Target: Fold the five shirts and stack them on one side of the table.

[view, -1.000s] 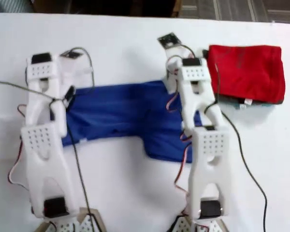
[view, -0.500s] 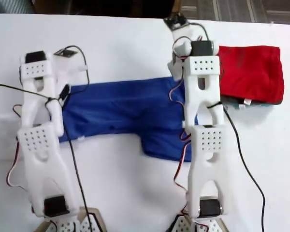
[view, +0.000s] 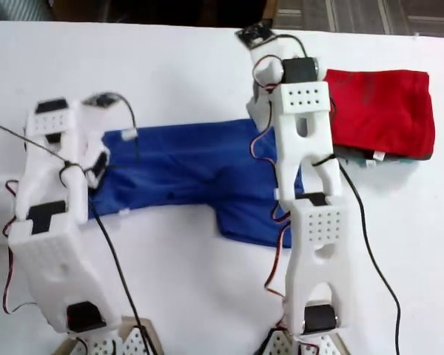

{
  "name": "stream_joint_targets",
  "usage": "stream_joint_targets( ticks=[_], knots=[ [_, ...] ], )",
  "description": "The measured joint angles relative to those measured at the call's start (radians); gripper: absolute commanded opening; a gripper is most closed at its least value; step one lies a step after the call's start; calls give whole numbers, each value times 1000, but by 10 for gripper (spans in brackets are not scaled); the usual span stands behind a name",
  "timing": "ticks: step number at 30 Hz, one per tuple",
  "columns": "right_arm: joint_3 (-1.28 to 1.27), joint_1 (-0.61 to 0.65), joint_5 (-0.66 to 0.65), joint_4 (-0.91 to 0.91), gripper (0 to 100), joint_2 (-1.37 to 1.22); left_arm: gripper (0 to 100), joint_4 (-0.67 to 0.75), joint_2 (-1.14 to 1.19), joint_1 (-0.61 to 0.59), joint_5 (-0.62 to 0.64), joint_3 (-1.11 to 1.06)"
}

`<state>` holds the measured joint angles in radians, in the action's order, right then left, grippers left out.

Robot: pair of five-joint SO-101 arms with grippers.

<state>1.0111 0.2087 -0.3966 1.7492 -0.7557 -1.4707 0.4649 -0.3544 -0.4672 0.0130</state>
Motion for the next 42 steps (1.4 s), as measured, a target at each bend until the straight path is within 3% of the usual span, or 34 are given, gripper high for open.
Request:
stream_joint_targets(
  ticks=[14, 21, 33, 42],
  knots=[
    [-95, 130, 0, -46, 21, 9, 27, 132, -49, -48, -5, -149],
    [-100, 132, 0, -89, 21, -163, 27, 186, -60, -48, -3, -201],
    [-104, 138, -14, -6, 21, -175, 27, 196, -60, -48, 40, -204],
    [-333, 143, -37, -5, 22, -107, 27, 201, -60, -48, 75, -204]
  ],
)
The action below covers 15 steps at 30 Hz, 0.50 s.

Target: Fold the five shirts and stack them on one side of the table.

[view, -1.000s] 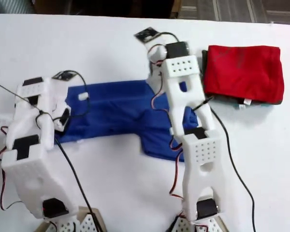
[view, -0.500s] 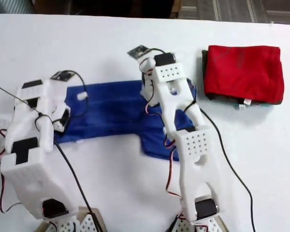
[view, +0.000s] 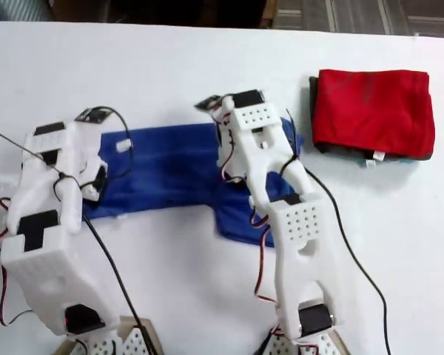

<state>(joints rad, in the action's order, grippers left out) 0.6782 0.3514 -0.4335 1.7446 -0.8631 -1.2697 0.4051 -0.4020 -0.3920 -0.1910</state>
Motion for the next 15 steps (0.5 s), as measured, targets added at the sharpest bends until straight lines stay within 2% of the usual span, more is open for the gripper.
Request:
stream_joint_targets(
  ticks=[9, 12, 15],
  knots=[
    [-373, 0, -5, -41, 21, 356, 27, 9, 0, 0, 12, -6],
    [-519, 0, -35, -130, 21, 488, 27, 9, 0, 0, 12, -6],
    [-624, -2, -38, -293, 20, 566, 27, 9, -2, 0, 12, -6]
  ],
)
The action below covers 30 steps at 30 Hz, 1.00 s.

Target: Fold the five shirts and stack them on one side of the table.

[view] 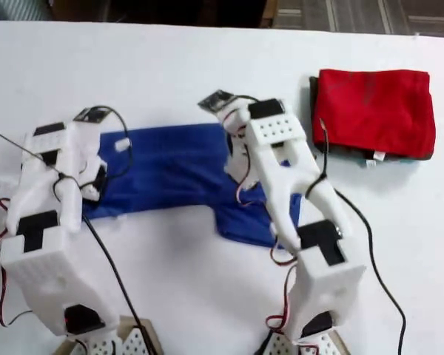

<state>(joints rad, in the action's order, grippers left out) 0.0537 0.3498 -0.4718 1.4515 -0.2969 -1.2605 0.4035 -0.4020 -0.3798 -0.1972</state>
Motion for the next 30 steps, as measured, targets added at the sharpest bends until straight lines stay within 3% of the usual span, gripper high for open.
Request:
stream_joint_targets(
  ticks=[5, 8, 12, 21, 30],
  knots=[
    [-117, 28, -2, -304, 20, -18, 27, 0, 0, 0, 0, 0],
    [-121, 61, -2, -356, 20, -74, 27, 0, 0, 0, 0, 0],
    [-130, 86, 14, -350, 20, -107, 27, 0, 0, 0, 0, 0],
    [-150, 86, 41, -144, 20, -84, 27, 3, 0, 0, 0, 0],
    [-496, 86, 40, -184, 20, 201, 27, 3, 0, 0, 0, 0]
  ],
)
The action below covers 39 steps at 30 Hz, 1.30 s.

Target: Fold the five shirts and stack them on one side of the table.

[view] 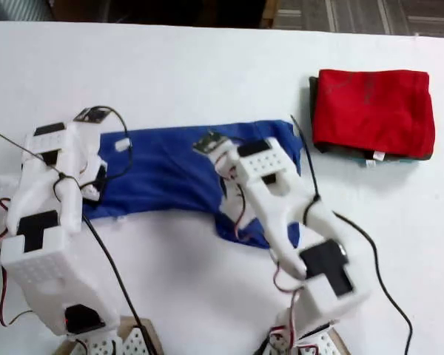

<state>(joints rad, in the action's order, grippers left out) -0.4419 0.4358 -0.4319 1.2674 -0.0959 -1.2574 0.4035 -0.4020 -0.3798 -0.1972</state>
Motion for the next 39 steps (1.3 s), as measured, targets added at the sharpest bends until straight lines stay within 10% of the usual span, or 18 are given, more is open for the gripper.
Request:
stream_joint_targets(
  ticks=[14, 30, 39],
  knots=[
    [-304, 38, 8, -321, 20, 242, 27, 0, 0, 0, 0, 0],
    [-318, 118, 8, -143, 32, 410, 27, 0, 0, 0, 0, 0],
    [-388, 63, -17, -137, 298, 382, 27, 0, 0, 0, 0, 0]
  ],
)
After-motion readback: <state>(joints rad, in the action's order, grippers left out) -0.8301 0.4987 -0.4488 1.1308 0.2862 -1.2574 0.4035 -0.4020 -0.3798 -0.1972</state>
